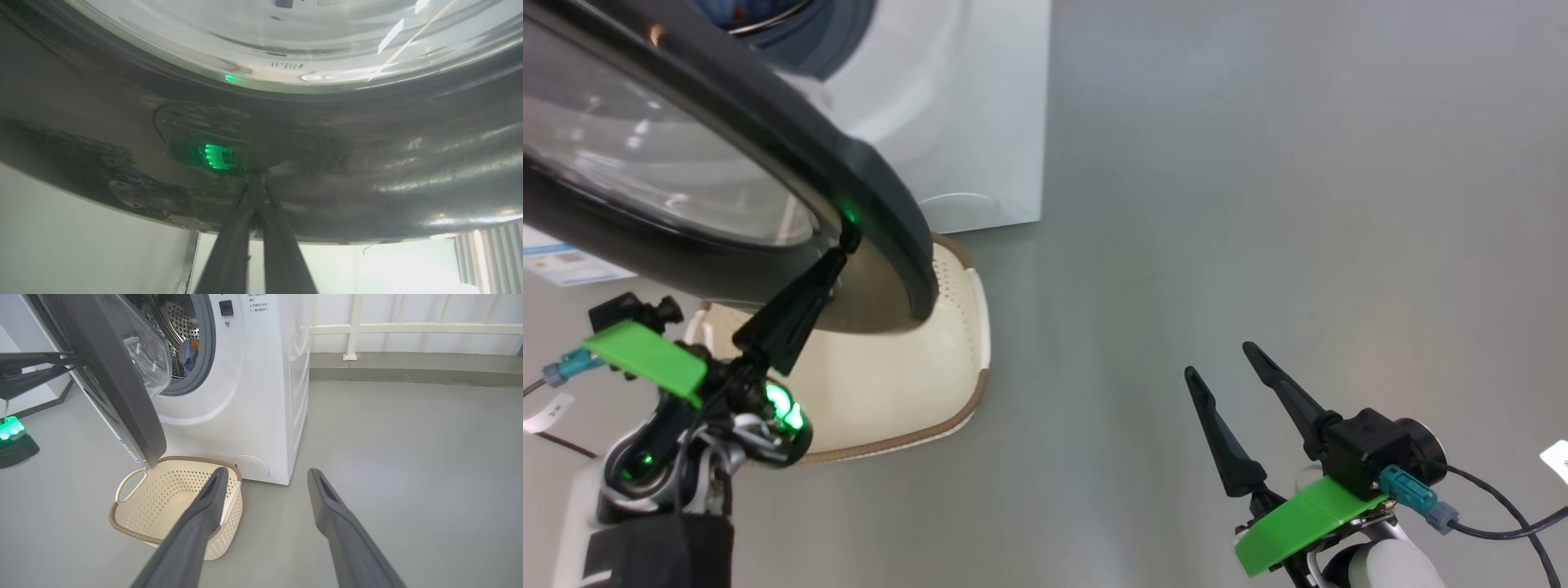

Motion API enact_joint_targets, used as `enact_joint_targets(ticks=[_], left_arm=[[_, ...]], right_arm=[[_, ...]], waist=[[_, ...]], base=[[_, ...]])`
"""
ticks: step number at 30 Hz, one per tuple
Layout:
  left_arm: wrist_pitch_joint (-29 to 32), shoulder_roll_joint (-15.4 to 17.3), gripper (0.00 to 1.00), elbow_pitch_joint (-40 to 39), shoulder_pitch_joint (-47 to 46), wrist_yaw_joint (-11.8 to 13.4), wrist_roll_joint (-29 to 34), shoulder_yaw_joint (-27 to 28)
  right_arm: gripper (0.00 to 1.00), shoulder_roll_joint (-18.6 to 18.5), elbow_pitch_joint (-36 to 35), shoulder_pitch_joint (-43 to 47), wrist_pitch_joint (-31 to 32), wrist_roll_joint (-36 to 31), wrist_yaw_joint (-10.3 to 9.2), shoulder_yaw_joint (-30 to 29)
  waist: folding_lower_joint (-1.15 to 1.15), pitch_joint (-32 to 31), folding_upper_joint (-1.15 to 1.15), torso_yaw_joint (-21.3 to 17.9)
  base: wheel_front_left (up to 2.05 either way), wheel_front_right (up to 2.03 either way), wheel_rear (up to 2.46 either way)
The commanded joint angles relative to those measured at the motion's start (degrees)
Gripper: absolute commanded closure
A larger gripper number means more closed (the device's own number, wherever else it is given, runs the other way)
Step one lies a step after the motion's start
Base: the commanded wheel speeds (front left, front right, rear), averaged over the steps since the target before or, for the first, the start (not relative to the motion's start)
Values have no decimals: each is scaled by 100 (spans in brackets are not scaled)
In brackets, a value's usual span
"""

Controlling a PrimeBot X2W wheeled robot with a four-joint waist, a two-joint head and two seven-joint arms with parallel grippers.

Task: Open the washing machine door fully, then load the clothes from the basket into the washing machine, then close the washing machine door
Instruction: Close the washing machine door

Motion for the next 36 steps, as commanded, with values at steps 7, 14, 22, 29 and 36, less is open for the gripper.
enact_joint_targets(ticks=[7, 14, 22, 29, 36], left_arm=[[-677, 98, 100, 319, -560, -199, -190, -137], [-1426, 97, 100, 917, -946, -253, -57, -286], [-1512, 97, 100, 718, -811, -261, -64, -514], [-1258, 102, 100, -114, 171, -262, 80, -517], [-1354, 100, 100, -1192, 1197, -262, 356, -545]], right_arm=[[0, 44, -17, -140, -129, 146, 9, 117], [0, 44, 18, -84, -150, 164, 9, 72], [0, 45, 3, 19, -240, 226, 9, -90], [0, 45, 87, 233, -283, 257, 9, -147], [0, 45, 63, 402, -241, 212, 9, -301]], waist=[[0, -92, 0, -342], [0, -232, 0, -525], [0, -359, 0, -559], [0, -722, 0, -385], [0, -1148, 0, -87]], base=[[0, 0, 0], [0, 0, 0], [0, 0, 0], [0, 0, 0], [0, 0, 0]])
